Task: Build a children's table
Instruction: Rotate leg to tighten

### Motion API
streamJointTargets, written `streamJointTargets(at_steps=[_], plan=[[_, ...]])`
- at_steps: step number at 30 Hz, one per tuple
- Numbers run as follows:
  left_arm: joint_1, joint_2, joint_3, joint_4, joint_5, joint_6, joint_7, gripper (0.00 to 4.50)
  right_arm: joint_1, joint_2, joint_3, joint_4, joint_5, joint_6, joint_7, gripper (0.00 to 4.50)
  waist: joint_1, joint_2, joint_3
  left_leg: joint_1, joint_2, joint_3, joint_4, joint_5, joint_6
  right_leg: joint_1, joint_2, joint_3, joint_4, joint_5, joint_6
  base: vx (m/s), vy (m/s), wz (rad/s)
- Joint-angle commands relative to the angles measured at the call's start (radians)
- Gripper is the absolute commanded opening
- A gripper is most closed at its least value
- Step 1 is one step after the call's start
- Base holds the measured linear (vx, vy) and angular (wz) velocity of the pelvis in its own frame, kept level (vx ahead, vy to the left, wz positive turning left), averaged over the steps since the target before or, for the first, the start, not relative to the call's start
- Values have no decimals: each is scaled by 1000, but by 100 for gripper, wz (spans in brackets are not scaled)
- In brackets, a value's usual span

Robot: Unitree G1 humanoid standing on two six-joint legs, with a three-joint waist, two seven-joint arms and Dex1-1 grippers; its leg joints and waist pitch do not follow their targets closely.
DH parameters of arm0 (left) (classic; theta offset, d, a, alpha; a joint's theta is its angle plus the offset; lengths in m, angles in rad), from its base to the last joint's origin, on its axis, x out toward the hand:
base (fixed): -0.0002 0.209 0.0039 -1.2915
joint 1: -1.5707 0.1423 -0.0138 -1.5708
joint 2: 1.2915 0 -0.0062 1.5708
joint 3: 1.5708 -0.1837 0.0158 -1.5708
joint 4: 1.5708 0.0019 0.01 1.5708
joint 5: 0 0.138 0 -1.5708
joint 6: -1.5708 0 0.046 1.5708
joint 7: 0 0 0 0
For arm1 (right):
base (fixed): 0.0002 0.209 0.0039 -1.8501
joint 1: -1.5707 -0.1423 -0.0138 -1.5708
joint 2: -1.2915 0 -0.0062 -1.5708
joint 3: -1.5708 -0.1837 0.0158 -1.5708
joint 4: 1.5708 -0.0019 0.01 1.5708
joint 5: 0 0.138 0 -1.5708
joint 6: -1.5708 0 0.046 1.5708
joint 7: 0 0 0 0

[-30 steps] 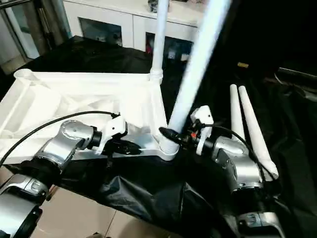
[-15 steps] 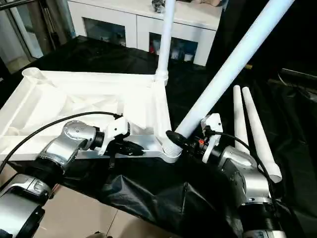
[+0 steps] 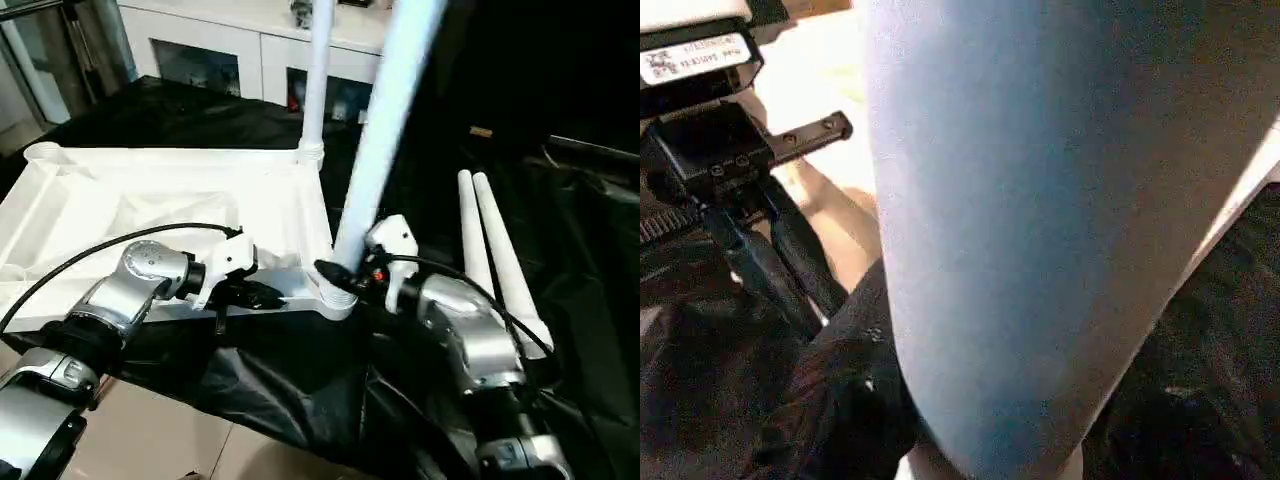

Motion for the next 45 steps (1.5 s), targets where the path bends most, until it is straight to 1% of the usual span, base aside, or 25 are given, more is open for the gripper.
streamJointTargets(at_steps=[1, 2, 4, 7, 10, 11, 12, 13, 14, 16, 17, 18, 19, 20, 23, 25, 28, 30, 33, 35, 36, 37, 39, 41, 45], plan=[[-52, -1, 6, -25, -4, -30, 24, 0, 41, 0, 88, 104, -60, 59, 21, 187, 1, 9, -53, 11, 67, -36, -70, -272, 10, 33, -101, 59, -86, -333, -186, 0, 0, 0], [-53, 0, 5, -23, -3, -31, 27, 0, 39, 0, 92, 110, -62, 60, 25, 187, 1, 4, -53, 11, 66, -36, -69, -273, 13, 33, -102, 59, -86, -345, -186, 0, 0, 0], [-53, 1, 3, -23, 3, -30, 33, 0, 36, -1, 95, 119, -65, 60, 31, 187, -1, 5, -53, 11, 66, -35, -68, -268, 14, 33, -103, 60, -89, -357, -181, 0, 0, 0], [-54, 1, 3, -21, 14, -30, 39, 0, 34, -2, 95, 129, -66, 56, 33, 187, -1, 5, -54, 10, 66, -35, -69, -266, 15, 33, -102, 60, -88, -349, -181, 0, 0, 0], [-55, -3, -3, -17, 32, -14, 53, 0, 39, -3, 92, 141, -64, 52, 35, 187, -2, 5, -52, 13, 67, -36, -70, -283, 12, 30, -101, 60, -90, -359, -182, 0, 0, 0], [-56, -6, -4, -16, 30, 3, 55, 28, 39, -2, 90, 143, -64, 51, 35, 187, -3, 4, -53, 14, 67, -36, -70, -292, 9, 30, -101, 59, -90, -370, -181, 0, 0, 0], [-57, -9, -5, -16, 26, 18, 53, 28, 40, -1, 89, 143, -62, 51, 34, 187, -2, 9, -53, 15, 67, -37, -70, -294, 6, 30, -102, 59, -90, -371, -181, 0, 0, 0], [-57, -10, -5, -16, 25, 19, 51, 45, 41, -1, 89, 143, -62, 51, 34, 187, -3, 7, -53, 15, 67, -36, -70, -298, 5, 29, -101, 59, -92, -373, -181, 0, 0, 0], [-58, -11, -8, -15, 26, 19, 49, 45, 41, -1, 87, 143, -60, 51, 31, 187, -3, 5, -53, 15, 67, -37, -70, -306, 4, 29, -101, 59, -93, -379, -179, 0, 0, 0], [-64, -12, -15, -2, 46, 10, 74, 68, 41, 0, 83, 143, -57, 50, 28, 187, -3, 5, -53, 15, 67, -38, -71, -309, 4, 29, -102, 59, -93, -382, -178, 0, 0, 0], [-64, -12, -15, 0, 48, 9, 75, 68, 41, 1, 83, 143, -57, 50, 28, 187, -4, 5, -53, 14, 67, -38, -71, -311, 4, 29, -101, 59, -93, -384, -177, 0, 0, 0], [-71, -13, -14, 16, 59, 0, 87, 71, 40, 2, 80, 143, -56, 49, 25, 187, -4, 9, -54, 15, 67, -38, -71, -318, 0, 29, -100, 59, -94, -378, -176, 0, 0, 0], [-74, -14, -13, 23, 60, -3, 89, 72, 40, 2, 79, 143, -55, 49, 24, 187, -4, 7, -55, 14, 66, -39, -71, -313, 1, 31, -100, 59, -91, -365, -177, 0, 0, 0], [-78, -15, -9, 29, 57, 1, 88, 72, 39, 2, 78, 143, -54, 49, 24, 187, -4, 9, -55, 14, 66, -39, -71, -314, 2, 30, -100, 59, -92, -359, -181, 0, 0, 0], [-84, -16, -4, 33, 49, 11, 82, 72, 39, 2, 76, 144, -53, 48, 24, 187, -5, 8, -54, 15, 66, -39, -72, -327, 1, 29, -100, 58, -94, -378, -181, 0, 0, 0], [-86, -8, -13, 31, 55, 22, 62, 72, 39, 2, 75, 144, -52, 47, 23, 187, -5, 9, -53, 15, 67, -41, -72, -335, -1, 28, -102, 58, -96, -399, -176, 0, 0, 0], [-80, -4, -18, 23, 51, 32, 37, 72, 40, 1, 74, 143, -51, 47, 23, 187, -5, 8, -53, 15, 66, -40, -72, -335, -1, 28, -102, 58, -97, -403, -173, 0, 0, 0], [-74, -2, -22, 12, 45, 44, 15, 72, 40, 1, 74, 144, -51, 47, 23, 187, -5, 9, -54, 14, 67, -41, -73, -331, -2, 28, -102, 59, -96, -395, -176, 0, 0, 0], [-59, 1, -31, -7, 36, 64, -24, 72, 36, 0, 73, 150, -53, 45, 20, 187, -7, 10, -55, 13, 69, -41, -75, -320, -1, 30, -101, 59, -89, -342, -193, 0, 0, 0], [-57, 1, -33, -8, 31, 77, -37, 72, 33, 0, 72, 156, -53, 43, 19, 187, -8, 10, -55, 13, 69, -39, -74, -321, -1, 29, -100, 60, -89, -330, -200, 0, 0, 0], [-56, 1, -33, -10, 30, 81, -41, 44, 32, 0, 71, 157, -53, 43, 19, 187, -8, 11, -55, 14, 68, -39, -75, -322, -1, 30, -100, 59, -89, -332, -200, 0, 0, 0], [-56, 2, -34, -13, 29, 85, -48, 44, 31, 0, 70, 159, -54, 42, 18, 187, -9, 10, -55, 13, 68, -39, -74, -321, -1, 30, -101, 60, -89, -332, -201, 0, 0, 0], [-54, 8, -37, -24, 26, 94, -66, 37, 28, -2, 68, 160, -54, 43, 18, 187, -9, 10, -53, 14, 68, -40, -74, -328, -1, 30, -102, 60, -92, -361, -196, 0, 0, 0], [-54, 9, -38, -26, 28, 96, -68, 7, 27, -2, 68, 161, -54, 43, 18, 187, -9, 11, -52, 16, 68, -40, -74, -340, -4, 27, -102, 60, -95, -387, -188, 0, 0, 0], [-51, 13, -45, -33, 39, 96, -70, 1, 26, -2, 66, 162, -55, 42, 17, 187, -10, 11, -52, 15, 68, -40, -75, -342, -6, 27, -100, 60, -94, -372, -190, 0, 0, 0]])
